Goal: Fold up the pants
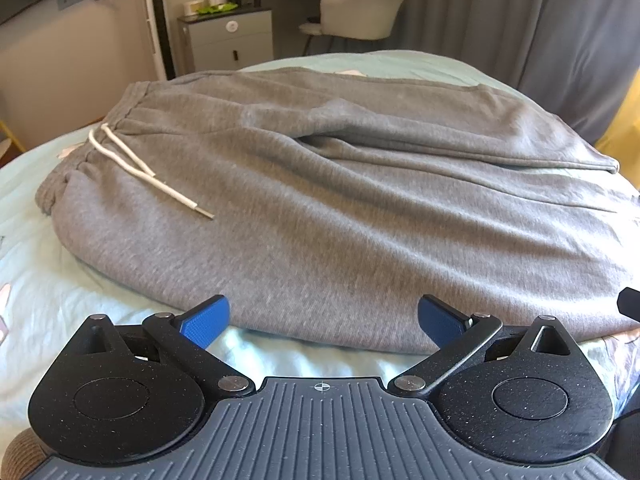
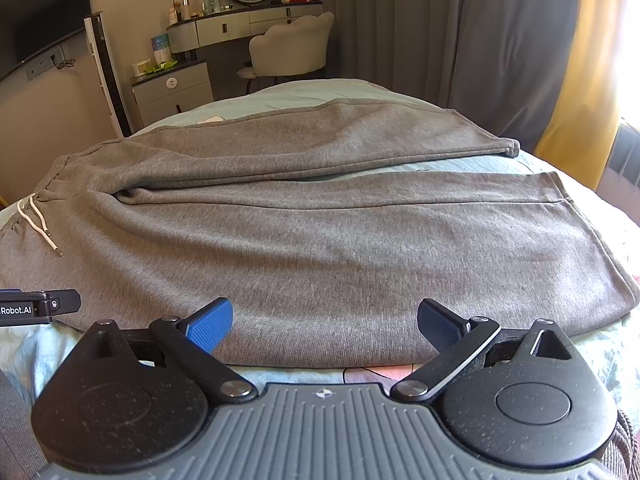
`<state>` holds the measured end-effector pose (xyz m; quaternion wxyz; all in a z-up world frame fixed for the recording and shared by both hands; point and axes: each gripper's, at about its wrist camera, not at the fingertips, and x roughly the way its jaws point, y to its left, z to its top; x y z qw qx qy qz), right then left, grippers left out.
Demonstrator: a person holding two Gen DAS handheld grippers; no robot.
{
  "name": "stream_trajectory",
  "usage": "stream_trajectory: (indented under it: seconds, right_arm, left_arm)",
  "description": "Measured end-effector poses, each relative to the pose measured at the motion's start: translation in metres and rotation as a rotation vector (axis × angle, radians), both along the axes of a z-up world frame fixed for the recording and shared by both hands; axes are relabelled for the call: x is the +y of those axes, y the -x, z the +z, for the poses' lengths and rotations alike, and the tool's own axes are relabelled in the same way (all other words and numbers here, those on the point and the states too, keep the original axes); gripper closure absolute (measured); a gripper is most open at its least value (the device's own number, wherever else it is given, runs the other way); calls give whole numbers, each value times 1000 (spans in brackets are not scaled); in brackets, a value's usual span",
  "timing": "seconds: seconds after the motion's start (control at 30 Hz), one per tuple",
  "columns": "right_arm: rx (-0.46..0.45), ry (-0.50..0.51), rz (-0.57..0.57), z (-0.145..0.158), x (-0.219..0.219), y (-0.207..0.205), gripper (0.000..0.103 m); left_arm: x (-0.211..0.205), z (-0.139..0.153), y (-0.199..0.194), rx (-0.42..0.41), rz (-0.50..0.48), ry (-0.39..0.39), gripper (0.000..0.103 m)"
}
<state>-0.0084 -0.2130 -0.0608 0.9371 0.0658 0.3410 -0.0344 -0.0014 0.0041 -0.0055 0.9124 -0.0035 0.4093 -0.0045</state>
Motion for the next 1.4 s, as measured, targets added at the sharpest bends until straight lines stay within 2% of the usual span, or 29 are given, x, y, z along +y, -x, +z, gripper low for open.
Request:
stream_trajectory:
  seconds: [1.4]
  right_arm:
    - [9,0,-8,0,0,-2,4]
  left_arm:
    - [0,0,1,22,0,15,0]
